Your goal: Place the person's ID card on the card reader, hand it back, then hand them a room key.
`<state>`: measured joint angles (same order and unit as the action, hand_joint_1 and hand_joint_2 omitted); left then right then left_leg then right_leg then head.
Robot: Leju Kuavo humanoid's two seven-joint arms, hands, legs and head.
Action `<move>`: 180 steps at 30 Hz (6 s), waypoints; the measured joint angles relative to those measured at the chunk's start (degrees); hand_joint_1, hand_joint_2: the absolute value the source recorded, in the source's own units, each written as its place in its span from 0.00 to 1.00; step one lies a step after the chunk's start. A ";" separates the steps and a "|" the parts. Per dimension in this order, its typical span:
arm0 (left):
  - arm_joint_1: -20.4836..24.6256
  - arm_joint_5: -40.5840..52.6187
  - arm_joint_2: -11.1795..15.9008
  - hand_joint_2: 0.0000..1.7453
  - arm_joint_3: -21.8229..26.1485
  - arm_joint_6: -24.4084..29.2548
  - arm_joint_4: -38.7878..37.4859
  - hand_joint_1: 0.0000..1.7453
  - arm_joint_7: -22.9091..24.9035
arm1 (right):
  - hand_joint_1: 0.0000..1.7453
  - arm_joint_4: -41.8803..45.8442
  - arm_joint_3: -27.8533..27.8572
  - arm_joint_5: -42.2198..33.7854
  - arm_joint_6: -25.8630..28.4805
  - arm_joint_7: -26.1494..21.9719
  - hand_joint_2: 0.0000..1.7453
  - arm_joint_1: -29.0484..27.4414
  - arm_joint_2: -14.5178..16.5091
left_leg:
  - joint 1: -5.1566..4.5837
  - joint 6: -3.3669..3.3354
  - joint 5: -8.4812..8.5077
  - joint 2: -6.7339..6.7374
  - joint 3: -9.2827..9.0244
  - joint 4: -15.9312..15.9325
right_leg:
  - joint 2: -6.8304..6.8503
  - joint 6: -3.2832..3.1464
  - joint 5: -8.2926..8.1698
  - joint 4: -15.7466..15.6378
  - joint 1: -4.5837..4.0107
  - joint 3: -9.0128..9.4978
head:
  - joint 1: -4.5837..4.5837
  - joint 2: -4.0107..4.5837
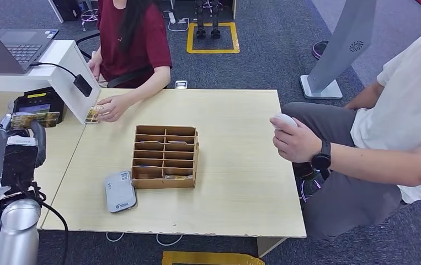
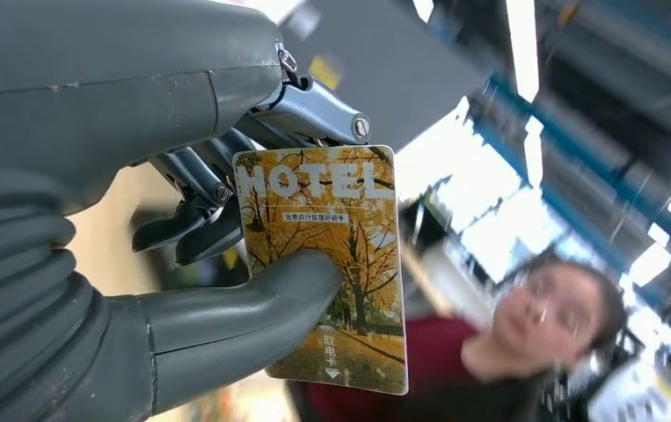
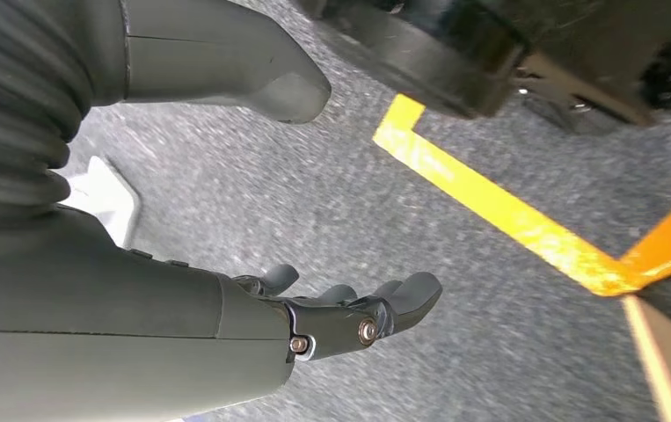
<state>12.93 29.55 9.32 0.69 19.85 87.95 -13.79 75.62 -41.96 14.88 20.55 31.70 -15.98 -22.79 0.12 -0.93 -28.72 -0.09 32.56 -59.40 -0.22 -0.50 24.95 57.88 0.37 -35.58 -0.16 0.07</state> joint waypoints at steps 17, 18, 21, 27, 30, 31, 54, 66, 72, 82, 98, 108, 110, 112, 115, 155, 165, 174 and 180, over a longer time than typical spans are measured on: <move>14.07 19.76 1.76 1.00 -7.60 10.22 -15.45 1.00 1.74 | 0.00 -3.32 -1.20 -1.39 -0.94 -3.70 1.00 3.36 -0.09 | -0.01 -0.05 0.06 0.05 0.01 -0.04 | -0.06 0.04 -0.11 0.00 0.01 -0.02 | 0.03 0.00; 14.18 19.85 1.75 1.00 -7.94 10.24 -15.69 1.00 1.86 | 0.00 -3.38 -1.21 -1.42 -0.93 -3.74 1.00 3.38 -0.09 | -0.01 -0.05 0.06 0.05 0.01 -0.04 | -0.07 0.04 -0.10 0.00 0.01 -0.02 | 0.03 0.00; 14.32 19.98 1.75 1.00 -8.78 10.25 -16.27 1.00 2.15 | 0.00 -3.57 -1.23 -1.47 -0.93 -3.87 1.00 3.44 -0.09 | -0.01 -0.05 0.06 0.06 0.02 -0.04 | -0.07 0.04 -0.10 0.00 0.01 -0.03 | 0.03 0.00; 14.33 19.25 1.76 1.00 -9.73 10.00 -16.84 1.00 2.32 | 0.00 -3.68 -1.26 -1.50 -0.83 -3.97 1.00 3.52 -0.09 | -0.01 -0.05 0.06 0.07 0.02 -0.04 | -0.07 0.04 -0.10 0.00 0.01 -0.03 | 0.03 0.00; 14.32 19.05 1.78 1.00 -10.25 9.67 -17.04 1.00 2.32 | 0.00 -3.68 -1.27 -1.50 -0.83 -3.92 1.00 3.54 -0.09 | -0.01 -0.05 0.06 0.07 0.03 -0.03 | -0.07 0.04 -0.10 0.00 0.01 -0.03 | 0.03 0.00; 14.32 19.01 1.78 1.00 -10.42 9.58 -17.09 0.75 2.32 | 0.00 -3.68 -1.27 -1.50 -0.84 -3.92 1.00 3.54 -0.09 | -0.01 -0.05 0.06 0.07 0.03 -0.03 | -0.07 0.04 -0.10 0.00 0.01 -0.03 | 0.03 0.00; 12.50 11.25 2.66 1.00 -12.15 -7.74 -14.12 0.00 6.35 | 0.00 -2.68 -0.81 -0.72 -0.13 -0.92 1.00 1.79 -0.11 | -0.01 -0.06 0.05 0.10 0.06 -0.02 | -0.12 0.05 -0.08 0.00 0.01 -0.04 | 0.01 0.00; 3.21 4.26 6.54 1.00 -12.43 -15.78 0.84 0.00 3.28 | 0.00 -0.49 0.73 -0.52 0.42 0.06 1.00 -0.47 -0.11 | -0.01 -0.05 -0.02 0.10 0.11 -0.02 | -0.11 0.07 -0.02 -0.01 0.01 -0.09 | 0.03 0.00; 2.60 4.19 7.07 1.00 -12.45 -16.21 2.33 0.00 3.08 | 0.00 -0.25 0.83 -0.51 0.42 0.10 1.00 -0.60 -0.11 | -0.01 -0.05 -0.01 0.11 0.10 -0.03 | -0.11 0.07 -0.05 -0.01 0.01 -0.08 | 0.02 0.00; -6.64 14.69 13.63 1.00 -21.28 -18.59 14.21 0.00 -4.65 | 0.00 -10.24 4.88 -4.11 -0.43 -12.86 1.00 0.50 2.12 | 0.00 -0.10 -0.14 0.12 0.12 -0.01 | -0.15 0.08 0.05 -0.05 0.01 -0.12 | 0.04 0.01; -6.84 33.43 16.92 1.00 -39.84 -12.78 11.38 0.00 9.34 | 0.00 -22.58 16.73 4.37 -5.14 -13.80 1.00 2.45 10.05 | -0.01 -0.16 -0.17 0.10 0.10 -0.02 | -0.11 0.11 0.06 -0.06 0.01 -0.07 | 0.05 0.00; -6.67 32.52 16.37 1.00 -40.93 -15.11 9.06 0.00 12.69 | 0.00 -23.54 20.75 8.02 -7.00 -14.23 1.00 2.42 11.91 | -0.02 -0.17 -0.18 0.11 0.10 -0.02 | -0.11 0.12 0.06 -0.07 0.02 -0.07 | 0.04 0.00; -6.65 32.01 15.82 1.00 -40.93 -15.49 8.28 0.00 13.59 | 0.00 -23.60 21.36 8.58 -7.26 -14.22 1.00 2.42 12.20 | -0.02 -0.17 -0.18 0.11 0.10 -0.02 | -0.11 0.12 0.06 -0.07 0.01 -0.07 | 0.04 0.00; -6.64 31.77 15.37 1.00 -40.93 -15.69 7.66 0.00 13.94 | 0.00 -23.61 21.83 8.84 -7.29 -14.22 1.00 2.41 12.42 | -0.01 -0.16 -0.18 0.11 0.10 -0.02 | -0.11 0.12 0.06 -0.07 0.01 -0.07 | 0.03 0.00; -6.61 31.66 14.91 1.00 -40.93 -15.72 7.00 0.00 13.95 | 0.00 -23.66 22.23 8.93 -7.32 -14.22 1.00 2.41 12.64 | -0.01 -0.16 -0.18 0.11 0.10 -0.02 | -0.11 0.12 0.06 -0.07 0.01 -0.07 | 0.04 0.00; -6.70 27.64 12.27 1.00 -39.67 -15.52 5.72 0.00 14.81 | 0.00 -23.34 23.83 11.71 -8.16 -13.71 1.00 1.78 13.46 | -0.01 -0.16 -0.18 0.08 0.12 -0.02 | -0.08 0.12 0.06 -0.07 0.01 -0.07 | 0.04 0.01; -6.97 26.71 9.96 1.00 -35.70 -16.79 7.11 0.00 15.74 | 0.00 -20.98 28.55 16.50 -10.99 -13.44 1.00 0.16 15.15 | 0.00 -0.16 -0.18 0.07 0.15 -0.02 | -0.06 0.12 0.06 -0.06 0.01 -0.07 | 0.05 0.00; -7.14 26.71 9.38 1.00 -34.85 -16.79 7.13 0.00 15.74 | 0.00 -20.70 29.56 16.53 -11.06 -13.43 1.00 -0.11 15.57 | 0.00 -0.17 -0.18 0.07 0.16 -0.02 | -0.05 0.12 0.06 -0.06 0.01 -0.07 | 0.05 0.00; -7.14 26.71 9.31 1.00 -34.81 -16.79 7.13 0.00 15.74 | 0.00 -20.56 29.78 16.53 -11.06 -13.44 1.00 -0.14 15.64 | 0.00 -0.16 -0.18 0.07 0.16 -0.02 | -0.05 0.12 0.06 -0.07 0.01 -0.07 | 0.06 0.00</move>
<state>5.79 56.25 18.63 -34.12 3.06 95.08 1.95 55.06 -12.18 31.41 9.49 18.27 -16.12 -7.15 0.12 -1.09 -28.90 -0.01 32.72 -59.42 -0.27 -0.38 25.02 57.82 0.38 -35.65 -0.10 0.07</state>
